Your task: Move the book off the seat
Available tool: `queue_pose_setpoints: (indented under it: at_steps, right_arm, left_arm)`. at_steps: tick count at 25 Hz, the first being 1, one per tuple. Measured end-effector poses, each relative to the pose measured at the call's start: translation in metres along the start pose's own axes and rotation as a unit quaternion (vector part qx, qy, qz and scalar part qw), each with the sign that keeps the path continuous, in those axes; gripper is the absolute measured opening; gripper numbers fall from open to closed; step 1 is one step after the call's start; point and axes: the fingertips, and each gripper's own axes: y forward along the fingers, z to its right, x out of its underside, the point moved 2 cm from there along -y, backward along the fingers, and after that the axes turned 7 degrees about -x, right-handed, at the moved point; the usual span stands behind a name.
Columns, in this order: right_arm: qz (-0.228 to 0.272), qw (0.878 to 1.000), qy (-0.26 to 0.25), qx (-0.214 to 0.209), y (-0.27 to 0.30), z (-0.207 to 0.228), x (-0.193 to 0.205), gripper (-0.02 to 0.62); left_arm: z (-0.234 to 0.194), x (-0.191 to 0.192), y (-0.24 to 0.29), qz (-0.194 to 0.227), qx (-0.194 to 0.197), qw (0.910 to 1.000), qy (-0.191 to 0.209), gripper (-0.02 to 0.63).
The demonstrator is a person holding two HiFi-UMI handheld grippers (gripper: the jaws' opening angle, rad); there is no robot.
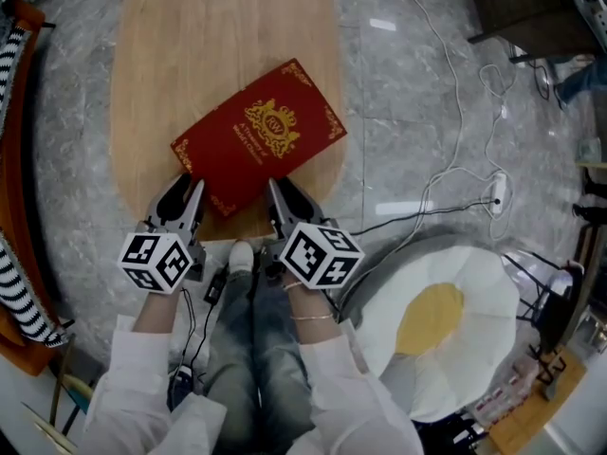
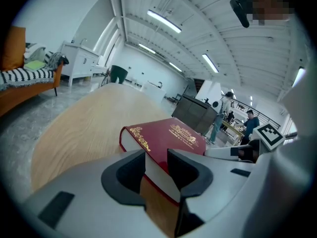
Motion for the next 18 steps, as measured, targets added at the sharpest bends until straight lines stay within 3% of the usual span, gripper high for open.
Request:
queue_pose_setpoints:
  at_steps: [9, 18]
  right_arm:
    - [0.008, 1.000, -0.017, 0.003, -0.024, -0.012, -0.008, 0.101]
    - [0.029, 0.999, -0.034, -0.013, -0.067, -0.070, -0.048, 0.103]
  left_arm:
    - [0.012, -0.011, -0.020, 0.005, 0.005, 0.9999, -0.012, 0.126]
    - [0.058, -0.064, -0.066, 0.035, 0.033, 0.9989, -0.001, 0.126]
